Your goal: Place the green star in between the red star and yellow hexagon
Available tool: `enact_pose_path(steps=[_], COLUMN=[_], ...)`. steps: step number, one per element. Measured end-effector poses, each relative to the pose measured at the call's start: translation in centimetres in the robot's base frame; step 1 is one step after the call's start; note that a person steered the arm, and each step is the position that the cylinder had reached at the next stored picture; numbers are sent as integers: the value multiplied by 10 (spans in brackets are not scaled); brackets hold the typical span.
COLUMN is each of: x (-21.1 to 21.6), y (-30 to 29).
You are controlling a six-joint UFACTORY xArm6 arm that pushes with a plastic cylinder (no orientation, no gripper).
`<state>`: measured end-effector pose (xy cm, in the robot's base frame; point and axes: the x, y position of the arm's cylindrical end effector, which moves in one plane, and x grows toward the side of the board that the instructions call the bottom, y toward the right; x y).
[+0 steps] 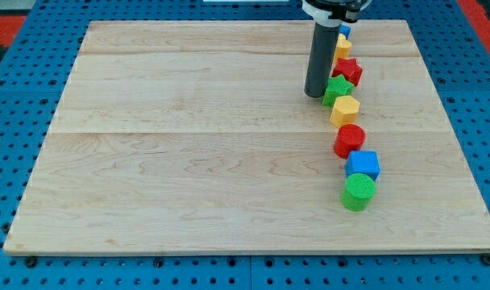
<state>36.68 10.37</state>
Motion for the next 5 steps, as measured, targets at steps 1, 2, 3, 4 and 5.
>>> enact_pose_path(steps=[1,2,3,4,5], x=[0,0,0,0,1], y=[0,1,3,10,14])
